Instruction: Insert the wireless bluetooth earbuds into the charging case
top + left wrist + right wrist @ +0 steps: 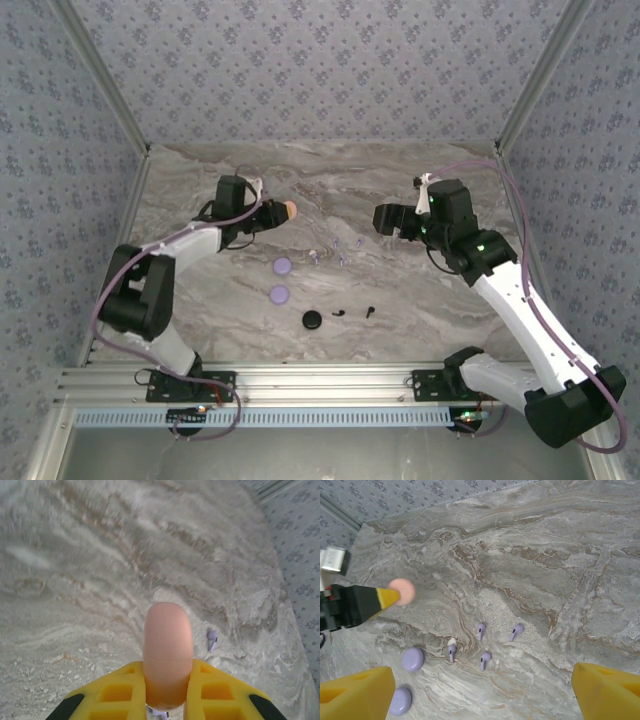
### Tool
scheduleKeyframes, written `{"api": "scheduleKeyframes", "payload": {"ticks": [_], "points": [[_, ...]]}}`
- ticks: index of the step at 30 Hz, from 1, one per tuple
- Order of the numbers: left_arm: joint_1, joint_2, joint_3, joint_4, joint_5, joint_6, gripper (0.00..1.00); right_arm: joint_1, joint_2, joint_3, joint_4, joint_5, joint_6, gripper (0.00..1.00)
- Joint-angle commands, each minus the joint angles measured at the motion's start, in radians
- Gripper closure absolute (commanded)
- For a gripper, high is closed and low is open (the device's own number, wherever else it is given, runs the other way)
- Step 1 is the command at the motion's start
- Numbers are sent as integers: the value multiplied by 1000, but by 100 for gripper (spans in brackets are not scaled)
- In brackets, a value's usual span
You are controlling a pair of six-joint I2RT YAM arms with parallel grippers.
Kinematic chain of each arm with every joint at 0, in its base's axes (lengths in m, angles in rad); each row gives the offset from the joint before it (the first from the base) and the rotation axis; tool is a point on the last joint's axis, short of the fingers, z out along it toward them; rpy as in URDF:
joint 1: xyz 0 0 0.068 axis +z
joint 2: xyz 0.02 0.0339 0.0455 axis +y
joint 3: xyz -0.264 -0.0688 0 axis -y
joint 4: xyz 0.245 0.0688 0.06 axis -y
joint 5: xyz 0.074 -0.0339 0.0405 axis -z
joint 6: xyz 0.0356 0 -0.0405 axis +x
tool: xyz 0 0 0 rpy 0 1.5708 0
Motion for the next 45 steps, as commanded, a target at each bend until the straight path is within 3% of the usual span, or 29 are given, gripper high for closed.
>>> {"api": "scheduleKeyframes", "payload": {"ticks": [1,19,26,32,38,45], "points": [[7,59,74,-104,82,-35,100,-7,5,-8,-1,-19,12,6],[55,220,80,-100,116,-57,90,-9,-27,-12,-42,-18,-24,6],[77,229,75,-137,98,-26,70,-18,-55,-17,-69,-41,-34,0],[111,216,72,-169,90,10,62,-99,-104,-44,-55,-141,-26,0],[139,135,62,-184,85,51,53,-172,-129,-81,27,-275,-15,0],[145,-128,-33,-152,-13,95,44,-154,-88,-110,97,-343,-94,0]]}}
